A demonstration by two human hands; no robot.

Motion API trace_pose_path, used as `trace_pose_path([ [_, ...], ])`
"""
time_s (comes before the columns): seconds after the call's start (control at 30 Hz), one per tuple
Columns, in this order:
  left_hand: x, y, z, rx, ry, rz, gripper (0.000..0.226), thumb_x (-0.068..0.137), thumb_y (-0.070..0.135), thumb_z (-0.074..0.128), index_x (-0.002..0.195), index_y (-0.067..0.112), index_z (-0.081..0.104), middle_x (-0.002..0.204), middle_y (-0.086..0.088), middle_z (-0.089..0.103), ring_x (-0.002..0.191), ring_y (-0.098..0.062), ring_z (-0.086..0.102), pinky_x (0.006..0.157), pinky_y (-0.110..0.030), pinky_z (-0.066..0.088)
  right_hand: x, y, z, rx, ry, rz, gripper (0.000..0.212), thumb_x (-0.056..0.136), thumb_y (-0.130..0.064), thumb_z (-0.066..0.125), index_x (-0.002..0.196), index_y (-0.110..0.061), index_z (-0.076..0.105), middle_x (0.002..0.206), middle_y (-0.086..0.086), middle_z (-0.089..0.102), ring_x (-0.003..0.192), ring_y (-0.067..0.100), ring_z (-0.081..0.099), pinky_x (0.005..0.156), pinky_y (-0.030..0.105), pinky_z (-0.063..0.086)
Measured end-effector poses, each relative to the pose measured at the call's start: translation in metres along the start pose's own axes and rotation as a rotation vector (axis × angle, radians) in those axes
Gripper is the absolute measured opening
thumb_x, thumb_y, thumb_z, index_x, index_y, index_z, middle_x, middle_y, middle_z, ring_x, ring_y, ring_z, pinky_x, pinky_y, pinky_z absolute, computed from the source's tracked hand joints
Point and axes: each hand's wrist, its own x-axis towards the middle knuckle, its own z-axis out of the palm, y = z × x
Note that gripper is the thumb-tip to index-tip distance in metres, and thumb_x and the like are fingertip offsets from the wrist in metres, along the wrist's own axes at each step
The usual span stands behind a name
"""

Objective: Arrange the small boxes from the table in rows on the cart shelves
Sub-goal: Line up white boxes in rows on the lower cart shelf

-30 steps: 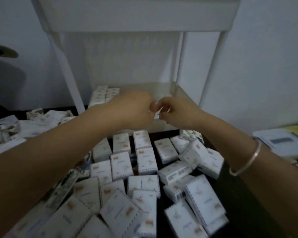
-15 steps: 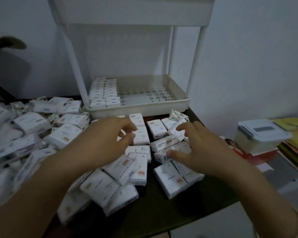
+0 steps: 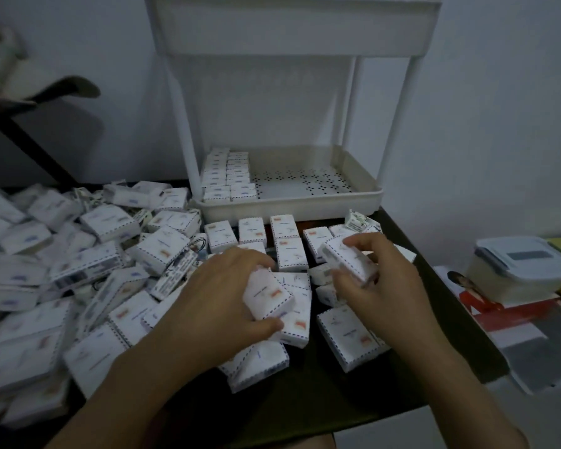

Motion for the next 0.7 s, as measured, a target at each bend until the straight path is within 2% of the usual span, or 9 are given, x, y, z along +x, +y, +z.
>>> trace_pose_path([
  [0.07,0.005,-0.001,-0.001,-0.039,0.058,0.032,0.069,0.075,0.044,0.076,0.133,0.04,0.038,0.129,0.022,0.035,0.118,0.001,0.04,0.097,-0.023,0.037,0.008,-0.001,0.001,0.049,0.015,-0.07,0.035,0.083,-0.034,0.067,0.114,-0.042,0.053,0.111,-0.021,0.052,0.095,0.002,0.058,0.075,0.03,0.056],
  [0.13,0.011,-0.003,-0.003,-0.07,0.101,0.064,0.068,0.078,0.036,0.075,0.134,0.039,0.036,0.132,0.021,0.037,0.118,0.001,0.04,0.096,-0.022,0.037,0.02,-0.004,0.002,0.019,0.006,-0.129,0.033,0.083,-0.033,0.067,0.113,-0.043,0.057,0.114,-0.022,0.046,0.096,-0.004,0.053,0.075,0.017,0.05],
  [0.23,0.029,-0.004,-0.013,-0.131,0.057,0.017,0.064,0.079,0.035,0.071,0.131,0.04,0.035,0.127,0.021,0.046,0.11,0.001,0.048,0.094,-0.023,0.044,0.045,-0.01,0.006,0.025,-0.001,-0.201,0.032,0.081,-0.038,0.067,0.112,-0.035,0.061,0.111,-0.018,0.051,0.09,-0.003,0.053,0.072,0.017,0.046],
  [0.33,0.062,-0.006,-0.032,-0.24,-0.001,-0.037,0.036,0.079,0.04,0.066,0.111,0.037,0.049,0.115,0.019,0.057,0.094,-0.006,0.063,0.08,-0.032,0.056,0.08,-0.018,0.01,0.092,0.034,-0.172,0.035,0.077,-0.049,0.068,0.104,-0.029,0.058,0.095,-0.016,0.064,0.08,0.0,0.061,0.064,0.019,0.049],
  [0.4,0.087,-0.01,-0.046,-0.277,0.03,-0.049,0.012,0.085,0.038,0.057,0.093,0.03,0.059,0.094,0.009,0.066,0.076,-0.007,0.065,0.069,-0.032,0.057,0.113,-0.023,0.015,0.116,0.034,-0.108,0.047,0.074,-0.06,0.067,0.104,-0.025,0.057,0.095,-0.012,0.068,0.081,0.004,0.065,0.068,0.022,0.052],
  [0.47,0.109,-0.015,-0.054,-0.576,0.017,-0.151,0.018,0.091,0.031,0.051,0.083,0.02,0.062,0.09,-0.007,0.07,0.077,-0.016,0.069,0.07,-0.037,0.059,0.148,-0.029,0.021,0.157,-0.009,-0.067,0.05,0.074,-0.061,0.067,0.101,-0.02,0.059,0.092,-0.007,0.072,0.078,0.007,0.068,0.069,0.027,0.056],
  [0.57,0.131,-0.021,-0.063,-1.199,-0.019,-0.442,0.02,0.098,0.026,0.05,0.102,0.011,0.062,0.098,-0.017,0.072,0.084,-0.028,0.073,0.066,-0.041,0.061,0.195,-0.035,0.034,0.274,-0.077,0.003,0.043,0.084,-0.049,0.066,0.095,-0.008,0.063,0.077,0.001,0.073,0.05,-0.001,0.061,0.046,0.01,0.043],
  [0.63,0.142,-0.032,-0.067,-1.274,0.013,-0.492,0.028,0.098,0.033,0.051,0.111,0.01,0.06,0.095,-0.013,0.075,0.082,-0.026,0.074,0.06,-0.036,0.06,0.224,-0.037,0.045,0.24,-0.085,0.032,0.039,0.089,-0.048,0.062,0.091,-0.01,0.065,0.066,0.005,0.067,0.036,-0.001,0.05,0.037,0.011,0.034],
  [0.7,0.151,-0.045,-0.07,-1.239,0.02,-0.486,0.033,0.097,0.036,0.053,0.114,0.008,0.061,0.095,-0.012,0.075,0.082,-0.027,0.074,0.059,-0.031,0.059,0.254,-0.036,0.064,0.27,-0.081,0.046,0.036,0.088,-0.048,0.063,0.092,-0.013,0.062,0.075,0.008,0.067,0.041,0.004,0.056,0.044,0.02,0.044],
])
